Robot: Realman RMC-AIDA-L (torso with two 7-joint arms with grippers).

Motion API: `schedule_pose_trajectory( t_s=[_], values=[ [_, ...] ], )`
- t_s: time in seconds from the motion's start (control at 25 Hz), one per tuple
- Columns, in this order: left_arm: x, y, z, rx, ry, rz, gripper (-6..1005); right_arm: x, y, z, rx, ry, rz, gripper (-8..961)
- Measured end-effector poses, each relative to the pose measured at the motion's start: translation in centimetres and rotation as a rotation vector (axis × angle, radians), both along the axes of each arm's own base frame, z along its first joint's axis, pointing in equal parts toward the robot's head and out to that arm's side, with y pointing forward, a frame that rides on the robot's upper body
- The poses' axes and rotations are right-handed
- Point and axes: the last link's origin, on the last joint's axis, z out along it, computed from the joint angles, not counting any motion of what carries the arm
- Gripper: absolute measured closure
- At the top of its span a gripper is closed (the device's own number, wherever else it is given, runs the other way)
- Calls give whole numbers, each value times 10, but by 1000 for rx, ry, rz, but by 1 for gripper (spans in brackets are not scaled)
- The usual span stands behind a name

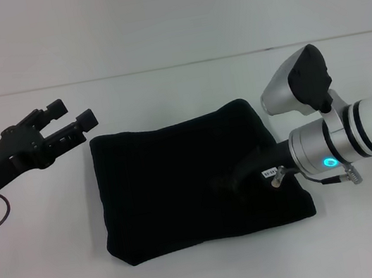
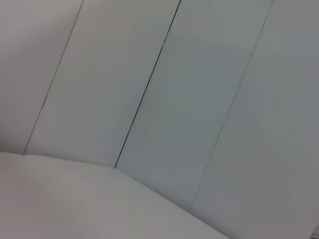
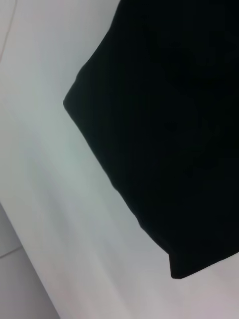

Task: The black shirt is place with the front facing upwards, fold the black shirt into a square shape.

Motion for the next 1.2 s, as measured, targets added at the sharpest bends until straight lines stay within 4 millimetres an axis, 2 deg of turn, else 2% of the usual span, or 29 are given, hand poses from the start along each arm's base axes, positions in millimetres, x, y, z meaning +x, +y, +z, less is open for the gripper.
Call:
schedule_pose_trajectory(
  t_s=[0.24,0.52,0.72,0.88,1.04,1.2],
  values=[
    [1,-1,0,-2,-3,-4,50,-8,1,9,29,69,57,896],
    [1,1,6,14,-5,-11,51,-15,6,41,152,243,74,880],
    [6,6,12,23,-23,-26,51,-3,5,71,238,370,61,868],
    [13,8,16,-2,-36,-51,51,10,-5,93,278,452,93,859],
    [18,8,18,-12,-55,-73,51,20,-15,106,299,500,111,850],
    [21,11,18,-31,-56,-75,51,32,-23,115,309,500,109,659]
  ],
)
